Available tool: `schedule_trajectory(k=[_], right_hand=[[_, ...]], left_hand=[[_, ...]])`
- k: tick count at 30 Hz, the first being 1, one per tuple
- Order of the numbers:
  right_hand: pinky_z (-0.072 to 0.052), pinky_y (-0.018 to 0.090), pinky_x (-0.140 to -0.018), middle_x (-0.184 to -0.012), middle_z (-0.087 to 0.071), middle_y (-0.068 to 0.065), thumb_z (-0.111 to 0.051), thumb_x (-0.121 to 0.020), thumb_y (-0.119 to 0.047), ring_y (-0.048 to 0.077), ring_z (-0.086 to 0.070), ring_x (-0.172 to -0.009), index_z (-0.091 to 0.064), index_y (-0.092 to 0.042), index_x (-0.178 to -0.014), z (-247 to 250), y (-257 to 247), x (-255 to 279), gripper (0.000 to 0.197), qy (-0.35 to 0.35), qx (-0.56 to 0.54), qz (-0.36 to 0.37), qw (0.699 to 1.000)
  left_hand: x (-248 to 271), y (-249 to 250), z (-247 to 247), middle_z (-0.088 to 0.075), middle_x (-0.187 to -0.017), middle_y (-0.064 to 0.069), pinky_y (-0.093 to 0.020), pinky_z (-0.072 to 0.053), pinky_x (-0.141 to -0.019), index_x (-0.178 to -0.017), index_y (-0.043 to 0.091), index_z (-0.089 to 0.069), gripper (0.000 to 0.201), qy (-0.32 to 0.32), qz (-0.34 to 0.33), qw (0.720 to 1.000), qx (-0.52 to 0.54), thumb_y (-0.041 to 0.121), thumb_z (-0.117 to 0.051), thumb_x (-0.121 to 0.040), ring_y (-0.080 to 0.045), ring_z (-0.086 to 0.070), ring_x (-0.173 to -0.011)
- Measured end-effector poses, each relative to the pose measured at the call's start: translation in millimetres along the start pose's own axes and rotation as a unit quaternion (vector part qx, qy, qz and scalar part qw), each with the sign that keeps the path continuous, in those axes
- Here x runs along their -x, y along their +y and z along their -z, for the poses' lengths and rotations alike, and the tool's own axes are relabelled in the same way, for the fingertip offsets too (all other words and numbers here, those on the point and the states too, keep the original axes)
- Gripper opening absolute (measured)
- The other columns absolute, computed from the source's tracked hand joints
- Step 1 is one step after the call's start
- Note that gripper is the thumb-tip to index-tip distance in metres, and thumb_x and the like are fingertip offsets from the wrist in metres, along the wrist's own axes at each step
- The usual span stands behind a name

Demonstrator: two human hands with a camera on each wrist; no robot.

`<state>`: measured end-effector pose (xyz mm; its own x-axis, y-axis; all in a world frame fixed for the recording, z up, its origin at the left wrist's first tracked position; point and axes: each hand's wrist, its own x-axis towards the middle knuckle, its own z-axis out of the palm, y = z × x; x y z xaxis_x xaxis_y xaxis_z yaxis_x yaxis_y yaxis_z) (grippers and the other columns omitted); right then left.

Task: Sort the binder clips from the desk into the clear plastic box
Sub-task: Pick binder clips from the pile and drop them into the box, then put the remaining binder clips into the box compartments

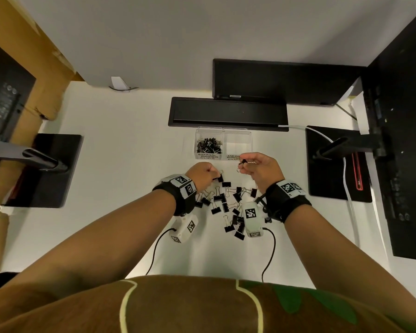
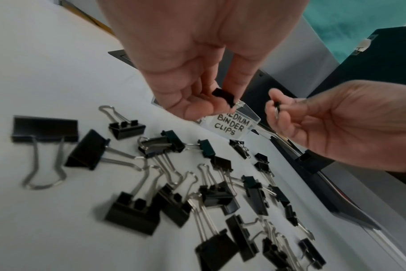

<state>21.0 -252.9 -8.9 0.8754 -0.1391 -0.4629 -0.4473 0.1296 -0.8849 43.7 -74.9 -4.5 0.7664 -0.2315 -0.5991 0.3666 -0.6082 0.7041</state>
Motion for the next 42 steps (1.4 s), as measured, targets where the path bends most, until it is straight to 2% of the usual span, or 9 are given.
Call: schedule_trajectory(k=[6, 11, 14, 18, 20, 26, 31, 36, 42], right_hand=[[-0.044, 0.007, -0.049, -0.100, -0.061, 0.003, -0.056, -0.087, 0.001, 0.014, -0.060, -0.069, -0.069, -0.013, -0.103, -4, -6, -9, 0.024, 0.041, 0.138, 0.013, 0.990], [-0.049, 0.018, -0.061, -0.086, -0.055, -0.006, -0.054, -0.089, -0.005, 0.015, -0.060, -0.072, -0.065, -0.016, -0.103, -39, -22, -25, 0.021, 0.027, 0.226, 0.069, 0.971], [-0.047, 0.022, -0.068, -0.091, -0.057, -0.001, -0.050, -0.088, -0.003, 0.017, -0.059, -0.085, -0.064, -0.017, -0.105, -59, -26, -37, 0.026, 0.012, 0.262, 0.078, 0.962], [-0.043, 0.021, -0.071, -0.101, -0.059, 0.003, -0.039, -0.089, 0.000, 0.016, -0.056, -0.093, -0.062, -0.016, -0.112, -64, -28, -39, 0.036, -0.008, 0.323, 0.083, 0.943], [-0.047, 0.023, -0.075, -0.107, -0.061, 0.005, -0.039, -0.090, -0.003, 0.018, -0.058, -0.096, -0.063, -0.017, -0.111, -58, -26, -36, 0.035, 0.002, 0.324, 0.088, 0.942], [-0.056, 0.038, -0.082, -0.097, -0.064, 0.002, -0.046, -0.089, -0.010, 0.021, -0.062, -0.088, -0.066, -0.022, -0.096, -9, -1, -23, 0.024, 0.079, 0.260, 0.050, 0.961], [-0.050, 0.028, -0.082, -0.093, -0.065, 0.006, -0.047, -0.090, -0.004, 0.016, -0.057, -0.085, -0.067, -0.011, -0.096, 36, 24, -2, 0.023, 0.154, 0.299, 0.021, 0.942], [-0.041, 0.022, -0.082, -0.103, -0.061, 0.005, -0.057, -0.088, -0.011, 0.017, -0.057, -0.093, -0.063, -0.010, -0.111, 50, 46, 9, 0.025, 0.116, 0.367, -0.028, 0.922], [-0.039, 0.023, -0.076, -0.093, -0.048, 0.001, -0.060, -0.086, -0.014, 0.014, -0.049, -0.083, -0.061, -0.016, -0.103, 45, 58, 19, 0.017, 0.055, 0.447, 0.001, 0.893]], left_hand=[[-8, -3, 17, -0.060, -0.084, 0.001, -0.015, -0.044, -0.055, -0.104, 0.009, -0.062, 0.019, 0.082, -0.022, 0.995, 0.047, 0.006, -0.048, -0.092, -0.006, -0.056, -0.068], [-14, -4, 26, -0.059, -0.080, 0.005, -0.018, -0.047, -0.066, -0.103, 0.014, -0.064, 0.023, 0.130, -0.024, 0.989, 0.070, 0.002, -0.051, -0.088, -0.014, -0.060, -0.079], [-16, -3, 33, -0.059, -0.079, 0.007, -0.019, -0.044, -0.064, -0.094, 0.019, -0.066, 0.021, 0.166, -0.043, 0.984, 0.039, 0.004, -0.054, -0.087, -0.013, -0.057, -0.077], [-21, 4, 44, -0.069, -0.099, -0.005, -0.025, -0.049, -0.084, -0.099, 0.012, -0.068, 0.021, 0.203, -0.065, 0.977, 0.014, 0.003, -0.054, -0.087, -0.013, -0.058, -0.086], [-24, 8, 48, -0.069, -0.106, -0.007, -0.023, -0.047, -0.086, -0.103, 0.010, -0.067, 0.023, 0.213, -0.068, 0.975, 0.000, 0.002, -0.052, -0.088, -0.017, -0.062, -0.094], [-34, 18, 52, -0.066, -0.108, -0.012, -0.022, -0.048, -0.087, -0.114, 0.009, -0.063, 0.031, 0.187, -0.080, 0.976, -0.080, -0.001, -0.047, -0.090, -0.023, -0.062, -0.095], [-41, 22, 37, -0.057, -0.128, -0.013, -0.027, -0.041, -0.099, -0.128, 0.011, -0.055, 0.038, 0.102, -0.108, 0.968, -0.202, 0.003, -0.048, -0.091, -0.026, -0.054, -0.117], [-30, 28, 5, -0.052, -0.127, -0.004, -0.032, -0.036, -0.104, -0.118, 0.017, -0.059, 0.032, 0.148, -0.197, 0.930, -0.274, 0.009, -0.049, -0.089, -0.025, -0.037, -0.122], [-18, 23, -44, -0.047, -0.130, -0.007, -0.030, -0.032, -0.104, -0.121, 0.016, -0.056, 0.034, 0.022, -0.241, 0.915, -0.321, 0.008, -0.050, -0.088, -0.024, -0.036, -0.124]])
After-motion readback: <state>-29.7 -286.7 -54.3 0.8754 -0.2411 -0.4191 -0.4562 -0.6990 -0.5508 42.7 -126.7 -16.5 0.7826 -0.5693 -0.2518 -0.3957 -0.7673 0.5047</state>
